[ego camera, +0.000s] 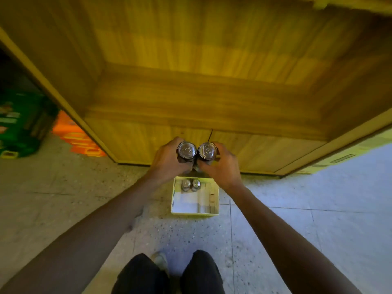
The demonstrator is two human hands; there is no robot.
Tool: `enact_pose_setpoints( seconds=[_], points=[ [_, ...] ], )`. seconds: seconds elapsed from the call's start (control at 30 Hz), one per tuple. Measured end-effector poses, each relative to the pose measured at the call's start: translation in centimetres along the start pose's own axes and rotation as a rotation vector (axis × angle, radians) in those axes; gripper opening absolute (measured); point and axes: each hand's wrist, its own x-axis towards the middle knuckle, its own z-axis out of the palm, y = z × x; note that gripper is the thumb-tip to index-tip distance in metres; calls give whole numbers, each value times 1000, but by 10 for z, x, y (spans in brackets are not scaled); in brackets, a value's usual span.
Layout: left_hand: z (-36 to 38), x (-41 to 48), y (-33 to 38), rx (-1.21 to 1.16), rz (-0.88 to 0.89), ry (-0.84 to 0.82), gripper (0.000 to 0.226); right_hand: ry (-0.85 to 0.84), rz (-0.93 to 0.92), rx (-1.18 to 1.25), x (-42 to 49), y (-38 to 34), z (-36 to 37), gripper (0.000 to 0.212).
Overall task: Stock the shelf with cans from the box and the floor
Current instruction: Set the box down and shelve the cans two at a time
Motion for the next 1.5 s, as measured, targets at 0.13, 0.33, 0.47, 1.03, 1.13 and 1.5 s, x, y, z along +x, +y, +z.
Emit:
enact_pose_setpoints(
  seconds=[0.13,0.33,0.47,1.03,1.13,1.5],
  points=[
    [-95,-6,110,-7,52,9,60,17,-39,-1,17,-115,-84,60],
    [-198,1,225,-22,138,19,61,75,-102,31,44,-234,-170,59],
    [-238,17,265,-11,171,59,60,100,-144,67,72,-279,-196,64],
    [-342,144,311,38,122,251,55,-62,-241,251,242,-366,-198,62],
    [-348,164,309,37,108,258,56,-81,-251,236,260,-368,-195,63],
    [-355,210,293,-48,138,156,59,-82,-241,210,292,-362,-188,63]
  ],
)
